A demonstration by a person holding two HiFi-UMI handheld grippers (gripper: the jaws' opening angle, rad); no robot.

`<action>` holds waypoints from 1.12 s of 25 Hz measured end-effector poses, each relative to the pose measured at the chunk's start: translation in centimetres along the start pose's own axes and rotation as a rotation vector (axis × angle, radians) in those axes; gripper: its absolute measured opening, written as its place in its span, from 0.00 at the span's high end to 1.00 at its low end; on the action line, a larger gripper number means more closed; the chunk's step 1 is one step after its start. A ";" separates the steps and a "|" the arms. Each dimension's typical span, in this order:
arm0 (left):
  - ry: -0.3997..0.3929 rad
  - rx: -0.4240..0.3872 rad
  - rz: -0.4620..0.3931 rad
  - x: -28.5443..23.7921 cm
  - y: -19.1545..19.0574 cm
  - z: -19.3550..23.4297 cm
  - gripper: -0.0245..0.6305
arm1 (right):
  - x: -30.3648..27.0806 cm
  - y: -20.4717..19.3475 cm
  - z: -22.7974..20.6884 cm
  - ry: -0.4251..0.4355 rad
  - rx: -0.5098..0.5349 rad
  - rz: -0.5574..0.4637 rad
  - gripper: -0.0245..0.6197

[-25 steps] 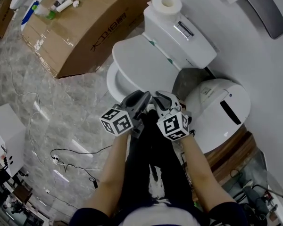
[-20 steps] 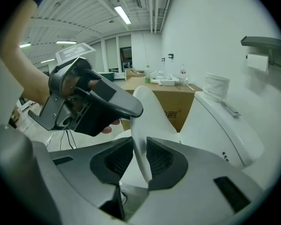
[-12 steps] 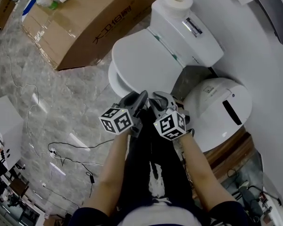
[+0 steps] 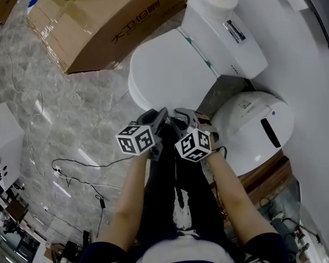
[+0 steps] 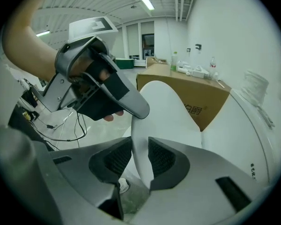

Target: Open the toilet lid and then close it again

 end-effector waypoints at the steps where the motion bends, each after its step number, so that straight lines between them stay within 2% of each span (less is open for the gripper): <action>1: 0.005 0.011 0.002 0.1 -0.1 0.3 0.82 | -0.2 0.0 0.1 0.014 0.008 0.008 0.82; 10: 0.056 0.033 0.052 0.4 -1.1 2.3 0.82 | -0.9 0.4 0.6 0.091 -0.014 0.009 0.82; 16: 0.083 0.089 0.074 0.5 -2.0 4.4 0.82 | -2.0 0.7 0.7 0.092 -0.007 0.016 0.88; 21: 0.088 0.088 0.112 0.5 -2.4 5.3 0.81 | -2.7 1.2 0.5 0.085 -0.029 0.017 0.91; 28: 0.145 0.111 0.154 0.4 -3.4 7.4 0.79 | -3.3 1.3 0.2 0.085 -0.075 0.010 0.94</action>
Point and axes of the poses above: the fingertips, and each gripper's own axes: x backward along the fingers, z to its left, y out of its top, the point moved 10 cm from there along x, backward along the fingers, and after that the axes turned 11 degrees about -z, right-handed, at the moved point
